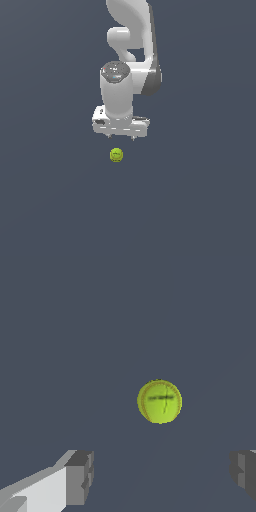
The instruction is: Pick up the object and move it to a goal position.
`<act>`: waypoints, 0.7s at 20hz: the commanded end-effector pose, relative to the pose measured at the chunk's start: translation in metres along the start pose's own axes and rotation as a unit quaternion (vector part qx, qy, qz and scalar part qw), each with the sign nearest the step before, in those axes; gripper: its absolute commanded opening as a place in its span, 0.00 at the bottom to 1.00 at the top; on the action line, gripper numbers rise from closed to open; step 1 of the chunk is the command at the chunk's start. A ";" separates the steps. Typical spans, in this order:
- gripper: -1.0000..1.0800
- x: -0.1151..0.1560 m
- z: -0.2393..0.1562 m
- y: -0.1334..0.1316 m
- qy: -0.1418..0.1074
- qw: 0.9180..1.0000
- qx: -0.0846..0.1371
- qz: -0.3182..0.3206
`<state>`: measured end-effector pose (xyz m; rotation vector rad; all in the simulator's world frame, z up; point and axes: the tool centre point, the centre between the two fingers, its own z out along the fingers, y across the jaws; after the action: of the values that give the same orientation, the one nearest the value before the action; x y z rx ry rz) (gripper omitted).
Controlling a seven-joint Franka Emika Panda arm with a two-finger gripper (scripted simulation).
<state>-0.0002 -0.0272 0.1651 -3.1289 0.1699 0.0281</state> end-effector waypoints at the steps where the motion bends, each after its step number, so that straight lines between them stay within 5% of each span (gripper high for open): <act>1: 0.96 0.000 0.000 0.000 0.000 1.000 0.000 0.000; 14: 0.96 0.011 -0.020 0.011 0.019 1.000 -0.010 -0.015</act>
<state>0.0104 -0.0395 0.1860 -3.1526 0.1282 -0.0316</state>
